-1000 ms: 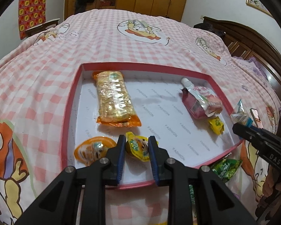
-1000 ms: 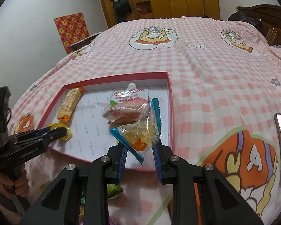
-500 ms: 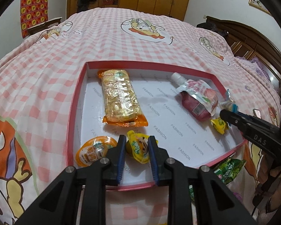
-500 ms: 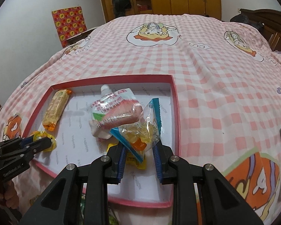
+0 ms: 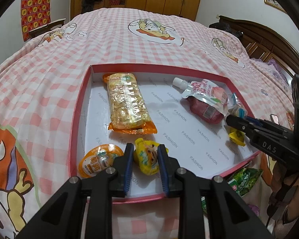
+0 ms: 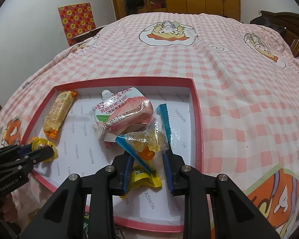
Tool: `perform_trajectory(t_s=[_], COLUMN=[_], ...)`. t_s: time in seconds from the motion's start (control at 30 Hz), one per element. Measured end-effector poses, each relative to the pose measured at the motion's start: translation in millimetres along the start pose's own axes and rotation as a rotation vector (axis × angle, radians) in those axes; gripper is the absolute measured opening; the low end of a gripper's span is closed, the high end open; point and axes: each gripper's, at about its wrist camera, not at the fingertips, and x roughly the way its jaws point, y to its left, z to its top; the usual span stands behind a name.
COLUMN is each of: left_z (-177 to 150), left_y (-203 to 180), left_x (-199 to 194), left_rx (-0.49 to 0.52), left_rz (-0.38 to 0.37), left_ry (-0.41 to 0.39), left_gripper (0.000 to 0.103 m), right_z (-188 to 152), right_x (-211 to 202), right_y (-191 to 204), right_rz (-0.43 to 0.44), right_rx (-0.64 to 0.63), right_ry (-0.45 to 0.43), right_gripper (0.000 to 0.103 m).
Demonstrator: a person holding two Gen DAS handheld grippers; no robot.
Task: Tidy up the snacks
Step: 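Open both tools to set the jelly cup and jelly bag in the box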
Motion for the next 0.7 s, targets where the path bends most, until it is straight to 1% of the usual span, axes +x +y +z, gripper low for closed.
perform_trajectory(t_s=[0.07, 0.13, 0.17, 0.2, 0.3, 0.4, 0.5, 0.7], left_z=[0.0, 0.0, 0.1, 0.2, 0.6, -0.1, -1.7, -8.5], left_y=[-1.2, -2.7, -3.1, -3.6, -5.9, -7.0, -7.2, -8.5], left_x=[-1.1, -3.6, -5.1, -7.3, -16.7, -25.9, -32.2, -44.8], left_rx=[-0.001, -0.001, -0.001, -0.001, 0.001, -0.001, -0.009, -0.018], left_rz=[0.004, 0.0, -0.004, -0.008, -0.01, -0.012, -0.014, -0.025], left_ry=[-0.002, -0.005, -0.007, -0.011, -0.032, -0.045, -0.044, -0.043], left_gripper=[0.025, 0.027, 0.031, 0.036, 0.044, 0.049, 0.051, 0.051], right_z=[0.0, -0.4, -0.2, -0.5, -1.3, -2.7, -5.9, -15.8], right_x=[-2.5, -7.7, -9.1, -11.8, -20.0, -27.7, -37.5, -55.7], right_y=[-1.3, -2.7, -2.5, -2.8, -2.9, -3.4, -2.7, 0.7], right_rz=[0.005, 0.014, 0.014, 0.014, 0.019, 0.027, 0.038, 0.061], right_rx=[0.014, 0.023, 0.025, 0.026, 0.028, 0.038, 0.045, 0.056], right_ry=[-0.005, -0.021, -0.027, -0.034, -0.052, -0.068, -0.085, -0.104], right_gripper=[0.034, 0.041, 0.045, 0.048, 0.05, 0.05, 0.051, 0.052])
